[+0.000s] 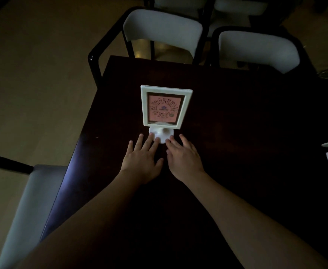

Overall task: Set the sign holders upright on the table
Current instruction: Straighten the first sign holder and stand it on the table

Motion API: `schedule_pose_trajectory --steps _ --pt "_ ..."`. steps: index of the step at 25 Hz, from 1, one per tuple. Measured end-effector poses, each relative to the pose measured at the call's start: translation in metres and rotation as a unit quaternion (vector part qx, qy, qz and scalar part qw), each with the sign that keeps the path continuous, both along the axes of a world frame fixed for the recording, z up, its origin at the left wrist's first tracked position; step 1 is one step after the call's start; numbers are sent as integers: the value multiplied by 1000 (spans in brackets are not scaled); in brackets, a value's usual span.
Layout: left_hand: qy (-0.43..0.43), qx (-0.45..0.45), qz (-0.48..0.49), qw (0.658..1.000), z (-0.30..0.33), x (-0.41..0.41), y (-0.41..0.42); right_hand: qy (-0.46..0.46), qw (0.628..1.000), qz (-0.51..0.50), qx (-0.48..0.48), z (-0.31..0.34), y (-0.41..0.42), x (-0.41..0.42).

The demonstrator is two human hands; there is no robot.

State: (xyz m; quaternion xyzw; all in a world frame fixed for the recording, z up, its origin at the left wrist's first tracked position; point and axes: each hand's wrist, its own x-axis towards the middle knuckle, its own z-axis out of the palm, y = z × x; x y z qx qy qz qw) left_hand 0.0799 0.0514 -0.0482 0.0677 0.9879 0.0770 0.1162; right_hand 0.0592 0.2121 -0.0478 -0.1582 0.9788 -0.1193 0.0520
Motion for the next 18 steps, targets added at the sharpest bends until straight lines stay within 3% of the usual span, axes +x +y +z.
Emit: schedule_pose_trajectory --steps 9,18 --pt "13 32 17 999 22 13 -3 -1 1000 -6 -27 16 6 11" --pt "109 134 7 985 119 85 0 42 991 -109 -67 118 59 116"
